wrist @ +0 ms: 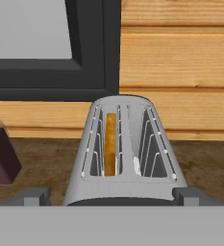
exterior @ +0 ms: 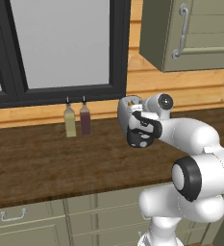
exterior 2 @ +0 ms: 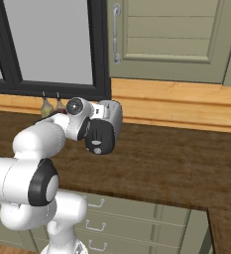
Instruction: Start the toaster. Once the lever pops up, take the bread to the plate on the dining counter.
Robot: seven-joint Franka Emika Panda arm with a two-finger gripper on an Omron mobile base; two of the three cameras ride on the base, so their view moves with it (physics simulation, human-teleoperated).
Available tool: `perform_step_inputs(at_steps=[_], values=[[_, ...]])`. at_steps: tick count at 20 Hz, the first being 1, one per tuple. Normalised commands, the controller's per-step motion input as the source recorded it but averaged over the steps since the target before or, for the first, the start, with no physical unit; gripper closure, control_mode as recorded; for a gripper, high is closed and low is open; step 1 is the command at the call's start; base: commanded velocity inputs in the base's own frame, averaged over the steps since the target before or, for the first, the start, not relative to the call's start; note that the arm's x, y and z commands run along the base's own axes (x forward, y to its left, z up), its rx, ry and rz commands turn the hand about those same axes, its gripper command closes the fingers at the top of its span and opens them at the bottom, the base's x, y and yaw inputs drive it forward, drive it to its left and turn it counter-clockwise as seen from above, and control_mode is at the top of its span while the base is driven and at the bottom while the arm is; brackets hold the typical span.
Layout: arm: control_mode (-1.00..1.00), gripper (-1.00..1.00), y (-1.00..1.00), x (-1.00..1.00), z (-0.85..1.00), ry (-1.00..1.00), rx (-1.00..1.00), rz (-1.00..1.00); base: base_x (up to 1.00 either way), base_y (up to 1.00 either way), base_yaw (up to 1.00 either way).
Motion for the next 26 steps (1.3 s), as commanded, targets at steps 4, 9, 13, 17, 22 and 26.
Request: perform_step_inputs(at_steps=[4, 9, 13, 17, 22, 26], values=[[-1.0, -1.0, 0.0, 0.0, 0.0, 0.0, 0.0, 0.0, 0.0, 0.0, 0.0], [-1.0, -1.0, 0.0, 0.0, 0.0, 0.0, 0.0, 0.0, 0.0, 0.0, 0.0], [-1.0, -1.0, 0.0, 0.0, 0.0, 0.0, 0.0, 0.0, 0.0, 0.0, 0.0], [-1.0, -1.0, 0.0, 0.0, 0.0, 0.0, 0.0, 0.0, 0.0, 0.0, 0.0], [-1.0, -1.0, 0.0, 0.0, 0.0, 0.0, 0.0, 0.0, 0.0, 0.0, 0.0], [-1.0, -1.0, 0.0, 0.0, 0.0, 0.0, 0.0, 0.0, 0.0, 0.0, 0.0]])
